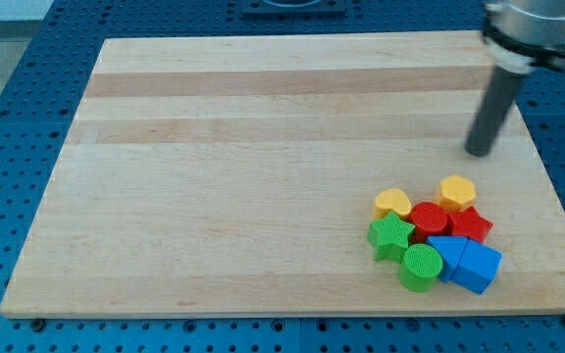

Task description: Slide the blue blocks to the left

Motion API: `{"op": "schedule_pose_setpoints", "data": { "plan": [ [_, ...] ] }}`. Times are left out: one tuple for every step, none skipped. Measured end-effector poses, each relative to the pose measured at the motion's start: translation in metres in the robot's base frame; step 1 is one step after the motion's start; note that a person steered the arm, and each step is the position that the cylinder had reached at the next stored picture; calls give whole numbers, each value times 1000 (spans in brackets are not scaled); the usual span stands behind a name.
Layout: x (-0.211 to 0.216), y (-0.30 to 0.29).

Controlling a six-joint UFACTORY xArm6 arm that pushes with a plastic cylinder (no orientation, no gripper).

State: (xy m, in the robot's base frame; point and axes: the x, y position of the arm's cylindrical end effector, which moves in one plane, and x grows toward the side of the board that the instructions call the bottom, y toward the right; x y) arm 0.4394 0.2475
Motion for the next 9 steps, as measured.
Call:
{"op": "schedule_pose_setpoints", "data": {
  "plan": [
    [55, 45],
    [124, 53],
    [160, 20],
    [165, -15],
    [156, -64],
    [126, -116],
    [98, -138],
    [98, -136],
    [108, -108]
  ]
}}
